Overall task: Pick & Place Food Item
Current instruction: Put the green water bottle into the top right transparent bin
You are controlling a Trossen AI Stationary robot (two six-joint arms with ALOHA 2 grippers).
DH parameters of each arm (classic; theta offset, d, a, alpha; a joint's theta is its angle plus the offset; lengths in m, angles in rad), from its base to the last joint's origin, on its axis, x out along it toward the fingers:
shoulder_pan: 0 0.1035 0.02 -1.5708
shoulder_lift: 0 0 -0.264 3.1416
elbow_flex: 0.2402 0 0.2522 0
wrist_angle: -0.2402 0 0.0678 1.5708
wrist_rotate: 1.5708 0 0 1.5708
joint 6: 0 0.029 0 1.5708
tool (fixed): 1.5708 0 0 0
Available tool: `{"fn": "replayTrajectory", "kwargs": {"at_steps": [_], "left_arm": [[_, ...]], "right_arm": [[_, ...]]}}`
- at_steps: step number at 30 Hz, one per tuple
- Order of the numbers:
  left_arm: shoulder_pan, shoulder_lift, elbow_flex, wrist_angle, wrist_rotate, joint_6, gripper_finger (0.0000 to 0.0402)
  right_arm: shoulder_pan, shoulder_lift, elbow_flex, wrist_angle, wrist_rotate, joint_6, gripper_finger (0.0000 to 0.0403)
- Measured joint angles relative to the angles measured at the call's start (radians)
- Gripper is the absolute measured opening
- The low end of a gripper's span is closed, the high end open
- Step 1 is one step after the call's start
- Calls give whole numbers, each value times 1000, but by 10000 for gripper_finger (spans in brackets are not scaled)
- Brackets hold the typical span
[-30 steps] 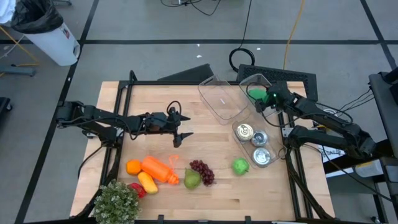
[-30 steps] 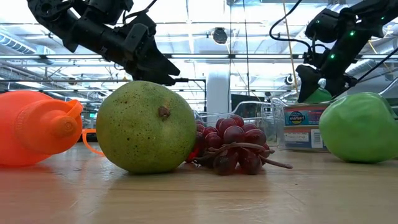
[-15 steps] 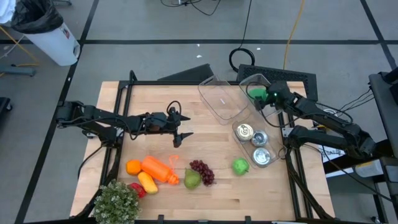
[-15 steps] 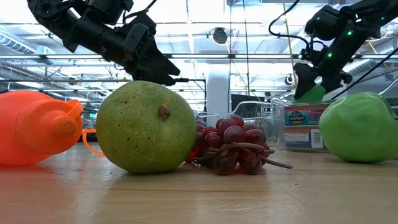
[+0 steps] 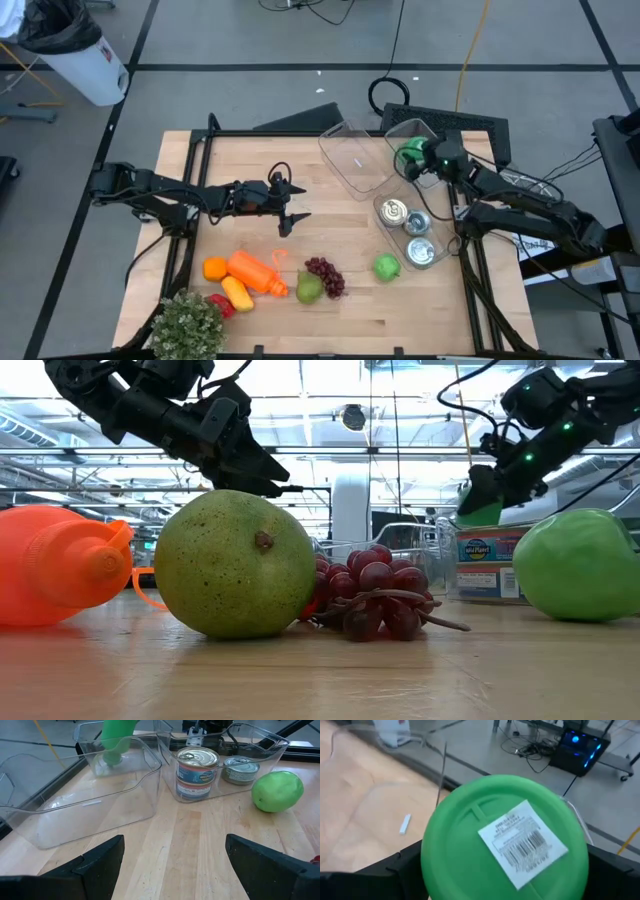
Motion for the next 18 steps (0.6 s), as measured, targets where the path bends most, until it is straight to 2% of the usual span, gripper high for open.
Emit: {"fn": "replayTrajectory", "kwargs": {"at_steps": [3, 7, 11, 15, 18], "left_arm": [[0, 0, 0, 0, 0, 0, 351], [0, 0, 0, -1, 0, -1, 351], [0, 0, 0, -1, 0, -16, 351], [0, 0, 0, 0, 0, -20, 351], [0, 0, 0, 0, 0, -21, 351]], "right_arm": [[0, -35, 0, -62, -12, 10, 357], [-2, -87, 13, -133, -108, 98, 357], [-1, -129, 109, -267, -179, 156, 357], [0, -136, 239, -481, -153, 168, 357], [-1, -136, 277, -554, -91, 168, 358]]}}
